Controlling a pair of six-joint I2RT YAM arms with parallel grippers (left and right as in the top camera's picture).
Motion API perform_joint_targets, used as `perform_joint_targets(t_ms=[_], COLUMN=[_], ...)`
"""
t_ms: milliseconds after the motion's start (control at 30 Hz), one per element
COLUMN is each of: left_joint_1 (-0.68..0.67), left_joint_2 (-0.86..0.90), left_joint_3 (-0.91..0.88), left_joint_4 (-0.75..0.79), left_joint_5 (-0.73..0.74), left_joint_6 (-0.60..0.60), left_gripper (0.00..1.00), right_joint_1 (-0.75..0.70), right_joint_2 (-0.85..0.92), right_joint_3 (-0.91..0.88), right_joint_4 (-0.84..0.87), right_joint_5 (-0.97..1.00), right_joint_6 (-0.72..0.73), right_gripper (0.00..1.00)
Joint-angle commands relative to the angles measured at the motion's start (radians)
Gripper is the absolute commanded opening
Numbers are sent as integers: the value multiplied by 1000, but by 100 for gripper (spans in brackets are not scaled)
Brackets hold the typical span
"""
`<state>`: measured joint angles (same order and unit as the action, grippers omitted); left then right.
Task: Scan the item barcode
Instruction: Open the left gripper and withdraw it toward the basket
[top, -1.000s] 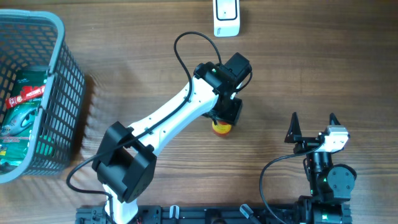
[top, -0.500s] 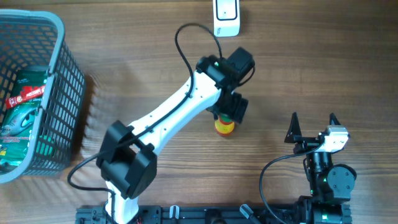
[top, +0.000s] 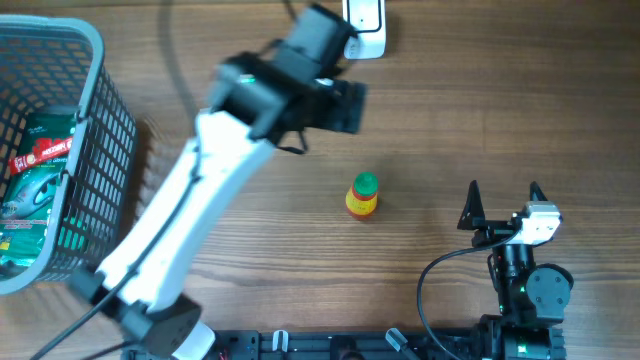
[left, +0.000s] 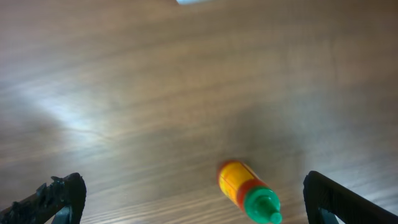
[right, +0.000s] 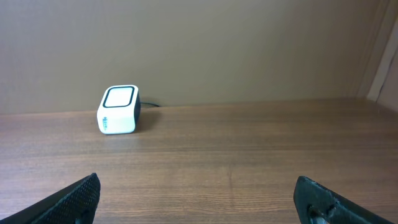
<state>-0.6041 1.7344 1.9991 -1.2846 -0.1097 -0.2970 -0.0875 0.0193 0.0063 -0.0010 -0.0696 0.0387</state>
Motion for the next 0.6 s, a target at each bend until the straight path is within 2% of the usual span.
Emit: perform_joint_targets(t_ms=[0, 133, 333, 567], left_joint_1=[127, 277, 522, 808], left_joint_2=[-108, -189, -286, -284], left_joint_3=[23, 23, 23, 23], left_joint_4=[18, 45, 50, 10], left_joint_5=[-24, -23, -19, 0], left_joint_6=[5, -7, -90, -219], left_gripper=[100, 100, 100, 100], right_joint_1=[6, 6, 6, 6], right_joint_2=[-5, -5, -5, -5], right_joint_3=[-1, -1, -1, -1], right_joint_4=[2, 2, 2, 2], right_joint_5=[10, 10, 10, 10], right_joint_6=[-12, -12, -12, -12], right_gripper=[100, 100, 100, 100])
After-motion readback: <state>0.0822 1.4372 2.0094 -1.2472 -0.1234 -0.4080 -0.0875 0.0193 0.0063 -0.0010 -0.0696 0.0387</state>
